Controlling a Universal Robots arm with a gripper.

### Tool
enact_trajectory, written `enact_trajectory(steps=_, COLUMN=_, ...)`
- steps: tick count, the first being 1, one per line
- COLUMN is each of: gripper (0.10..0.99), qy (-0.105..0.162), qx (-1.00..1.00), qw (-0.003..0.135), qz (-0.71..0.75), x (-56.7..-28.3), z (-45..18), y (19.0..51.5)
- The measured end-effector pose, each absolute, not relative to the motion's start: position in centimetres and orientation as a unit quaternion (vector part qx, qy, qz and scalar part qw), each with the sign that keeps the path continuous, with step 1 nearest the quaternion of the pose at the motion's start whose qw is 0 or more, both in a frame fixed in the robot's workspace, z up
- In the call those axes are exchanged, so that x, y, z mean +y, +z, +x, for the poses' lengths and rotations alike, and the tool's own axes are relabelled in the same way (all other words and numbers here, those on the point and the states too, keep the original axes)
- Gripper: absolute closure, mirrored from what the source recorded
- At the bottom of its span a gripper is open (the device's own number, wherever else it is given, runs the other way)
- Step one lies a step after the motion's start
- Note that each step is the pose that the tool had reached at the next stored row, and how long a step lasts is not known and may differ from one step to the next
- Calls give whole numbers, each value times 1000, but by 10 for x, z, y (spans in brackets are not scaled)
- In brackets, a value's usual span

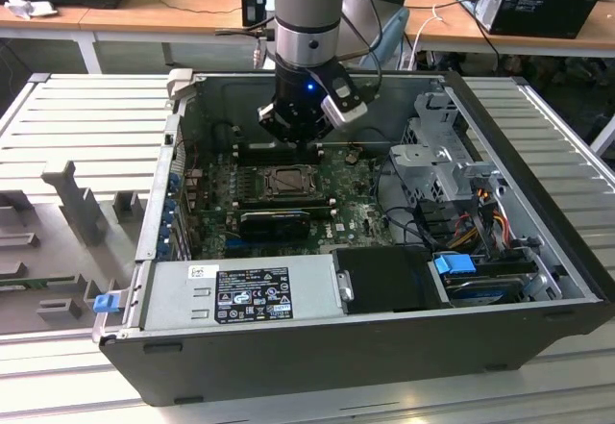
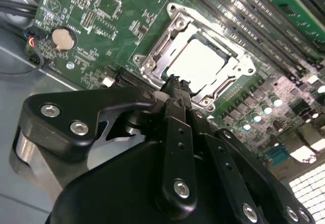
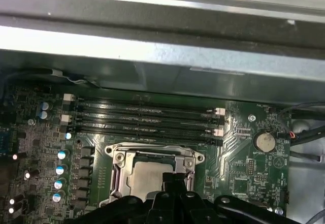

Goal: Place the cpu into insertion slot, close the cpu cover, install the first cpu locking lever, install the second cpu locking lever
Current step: 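Install the second cpu locking lever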

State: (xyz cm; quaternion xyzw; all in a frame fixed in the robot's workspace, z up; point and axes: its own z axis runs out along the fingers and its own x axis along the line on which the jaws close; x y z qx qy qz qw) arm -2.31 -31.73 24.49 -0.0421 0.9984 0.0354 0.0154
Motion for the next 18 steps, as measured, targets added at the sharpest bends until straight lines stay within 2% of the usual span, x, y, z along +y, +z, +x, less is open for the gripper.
enact_trajectory(steps=5, gripper=980, qy=35, qx=998, qw=15, qz=-42, x=-321, z=-23, y=245)
enact_trajectory(steps=9, gripper=980, qy=35, qx=998, qw=15, qz=-42, x=-321, z=-23, y=259)
enact_trajectory(steps=18, gripper=980, qy=35, qx=998, qw=15, qz=-42, x=-332, z=-23, y=258)
